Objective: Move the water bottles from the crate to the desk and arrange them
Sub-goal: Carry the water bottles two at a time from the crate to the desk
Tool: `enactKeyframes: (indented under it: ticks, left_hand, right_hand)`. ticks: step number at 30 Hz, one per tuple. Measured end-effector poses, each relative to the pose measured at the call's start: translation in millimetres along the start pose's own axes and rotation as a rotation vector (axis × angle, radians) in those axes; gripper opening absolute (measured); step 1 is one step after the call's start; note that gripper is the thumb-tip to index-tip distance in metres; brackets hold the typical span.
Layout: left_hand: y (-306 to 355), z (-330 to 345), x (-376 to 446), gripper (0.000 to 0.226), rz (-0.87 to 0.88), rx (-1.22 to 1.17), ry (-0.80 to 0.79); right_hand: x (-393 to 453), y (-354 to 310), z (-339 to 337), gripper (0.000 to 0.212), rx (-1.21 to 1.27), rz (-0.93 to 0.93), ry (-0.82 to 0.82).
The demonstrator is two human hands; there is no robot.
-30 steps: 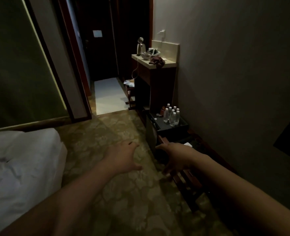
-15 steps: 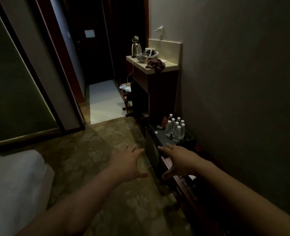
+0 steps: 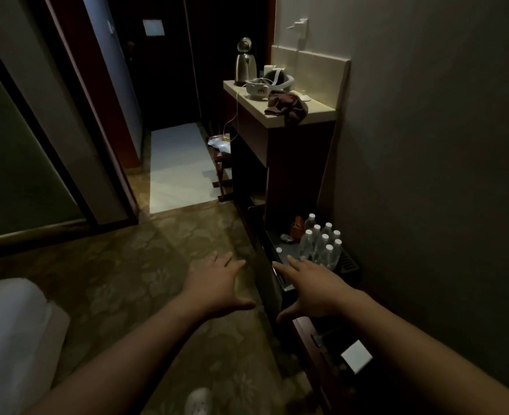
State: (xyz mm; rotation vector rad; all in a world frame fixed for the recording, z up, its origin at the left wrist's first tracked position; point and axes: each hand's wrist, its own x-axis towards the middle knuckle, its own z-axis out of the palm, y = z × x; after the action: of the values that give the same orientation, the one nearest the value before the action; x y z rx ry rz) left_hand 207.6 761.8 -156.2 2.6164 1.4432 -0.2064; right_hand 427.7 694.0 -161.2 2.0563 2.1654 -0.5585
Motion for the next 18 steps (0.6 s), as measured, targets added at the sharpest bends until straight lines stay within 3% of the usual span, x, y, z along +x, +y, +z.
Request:
enactKeyframes:
  ticks: [10, 18]
  left_hand:
    - [-90.9, -21.4, 217.0, 0.1, 0.228, 0.033, -0.009]
    - [-90.0, -34.1, 353.3, 0.105, 0.455, 0.091, -0.023]
  right_hand:
    - [170.5, 29.9, -25.7, 0.116, 0.081, 0.273, 0.066]
    - [233.4, 72.3, -31.7, 0.116, 0.154, 0.543, 0.038]
